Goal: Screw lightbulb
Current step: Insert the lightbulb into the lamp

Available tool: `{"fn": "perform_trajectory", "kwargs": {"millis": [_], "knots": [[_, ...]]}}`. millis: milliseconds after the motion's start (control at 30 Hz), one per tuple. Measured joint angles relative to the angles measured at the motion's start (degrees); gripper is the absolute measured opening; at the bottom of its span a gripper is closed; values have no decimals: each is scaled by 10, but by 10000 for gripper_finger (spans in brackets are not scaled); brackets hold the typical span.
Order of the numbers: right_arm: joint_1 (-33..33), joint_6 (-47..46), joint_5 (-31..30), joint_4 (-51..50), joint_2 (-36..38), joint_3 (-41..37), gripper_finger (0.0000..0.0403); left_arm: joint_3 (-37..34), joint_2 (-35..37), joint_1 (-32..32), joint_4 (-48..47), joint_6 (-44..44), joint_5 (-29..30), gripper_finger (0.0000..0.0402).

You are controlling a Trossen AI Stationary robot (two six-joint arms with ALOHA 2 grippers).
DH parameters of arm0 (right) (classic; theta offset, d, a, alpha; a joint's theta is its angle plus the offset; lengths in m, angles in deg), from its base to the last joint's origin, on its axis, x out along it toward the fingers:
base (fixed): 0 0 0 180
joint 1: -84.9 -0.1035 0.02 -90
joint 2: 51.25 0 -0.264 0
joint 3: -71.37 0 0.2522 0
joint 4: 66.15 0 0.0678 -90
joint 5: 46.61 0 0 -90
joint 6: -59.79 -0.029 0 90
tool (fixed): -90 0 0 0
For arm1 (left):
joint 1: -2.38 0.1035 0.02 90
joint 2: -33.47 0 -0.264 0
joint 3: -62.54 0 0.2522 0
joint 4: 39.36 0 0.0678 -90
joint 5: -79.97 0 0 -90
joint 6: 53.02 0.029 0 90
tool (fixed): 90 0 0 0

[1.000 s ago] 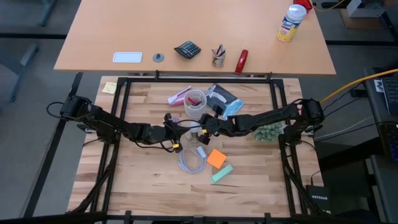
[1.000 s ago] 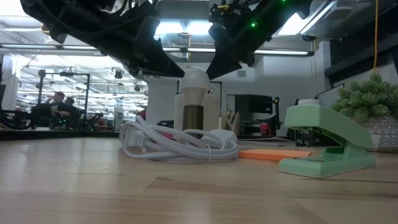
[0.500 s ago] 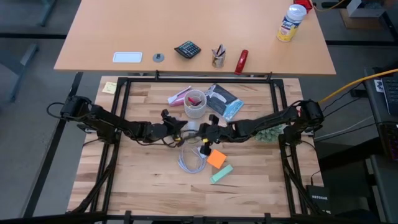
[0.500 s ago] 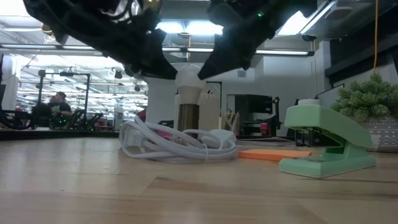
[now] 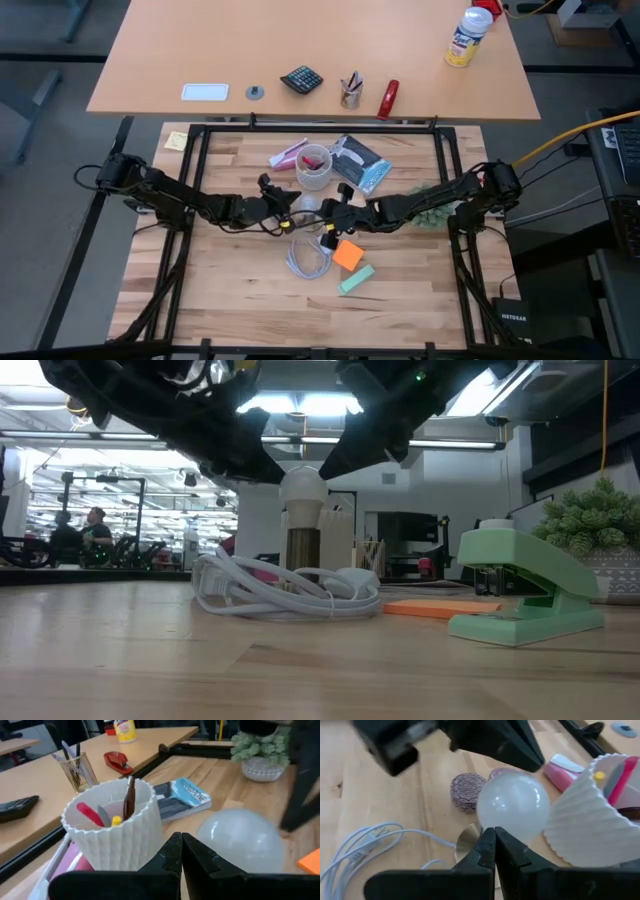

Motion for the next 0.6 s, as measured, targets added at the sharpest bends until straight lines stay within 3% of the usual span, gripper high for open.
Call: {"fn": "perform_trajectory", "kwargs": {"millis": [367,600], "knots": [[-7,14,-99,-2,1,0,7,0,74,-35,-55,31,1,1],[-2,15,-179,-5,1,0,7,0,69,-63,-83,22,-142,1]]}}
